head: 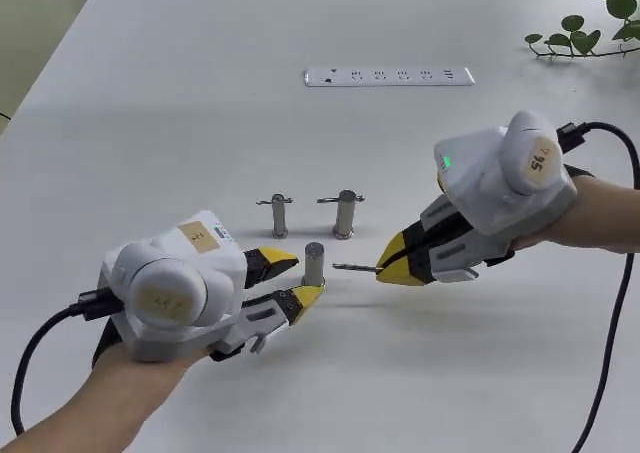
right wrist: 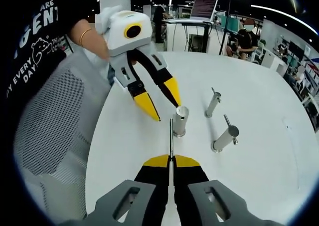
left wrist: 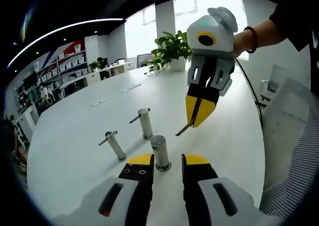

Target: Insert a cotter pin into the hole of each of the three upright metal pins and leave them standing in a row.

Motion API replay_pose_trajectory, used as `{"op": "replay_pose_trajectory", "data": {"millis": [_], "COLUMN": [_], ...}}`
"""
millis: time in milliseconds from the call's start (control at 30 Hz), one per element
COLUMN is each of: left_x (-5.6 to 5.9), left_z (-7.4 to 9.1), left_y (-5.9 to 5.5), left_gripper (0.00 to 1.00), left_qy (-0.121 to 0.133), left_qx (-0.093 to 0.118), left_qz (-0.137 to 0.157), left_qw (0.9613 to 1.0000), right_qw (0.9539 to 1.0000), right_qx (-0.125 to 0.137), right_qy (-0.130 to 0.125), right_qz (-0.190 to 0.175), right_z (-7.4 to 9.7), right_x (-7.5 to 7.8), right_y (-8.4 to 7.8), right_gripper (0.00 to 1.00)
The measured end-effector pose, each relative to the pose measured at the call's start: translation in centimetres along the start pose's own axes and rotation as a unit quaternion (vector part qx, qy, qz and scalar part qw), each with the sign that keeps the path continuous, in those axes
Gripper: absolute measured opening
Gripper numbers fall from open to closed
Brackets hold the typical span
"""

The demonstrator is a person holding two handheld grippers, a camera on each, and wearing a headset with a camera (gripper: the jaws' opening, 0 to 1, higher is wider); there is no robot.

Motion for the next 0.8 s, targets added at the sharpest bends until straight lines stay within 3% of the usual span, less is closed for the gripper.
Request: {"op": "replay_pose_trajectory", "data": {"millis": [467, 800], "left_x": [-1.1, -0.8], "left_z": [-2.3, -3.1], "left_y": [-1.4, -1.9], "left_gripper": [0.17, 0.14], "left_qy": [0.024, 0.016], "left_qx": [-0.022, -0.028], "left_qz": [0.022, 0.034], "left_qw": [0.9992, 0.9989], "right_qw": [1.0000, 0.9999], "right_qx": [-0.006, -0.006], "right_qy": [0.004, 0.011], "right_qz": [-0.001, 0.003], "right_z": [-0.5, -0.8], "right_x": [1.5, 1.8], "right_y": [-0.7, -0.5], "right_gripper": [0.00, 0.00]}}
Point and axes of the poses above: the centre of the closed fingertips' face, and the gripper's own axes: z roughly backward along the fingers, x roughly to its right, y roughly out of its top, the point moved 1 cm from there along z, roughly backward along the fingers, and after that the axes turned 2 degrees about y, right-handed, at the moved point
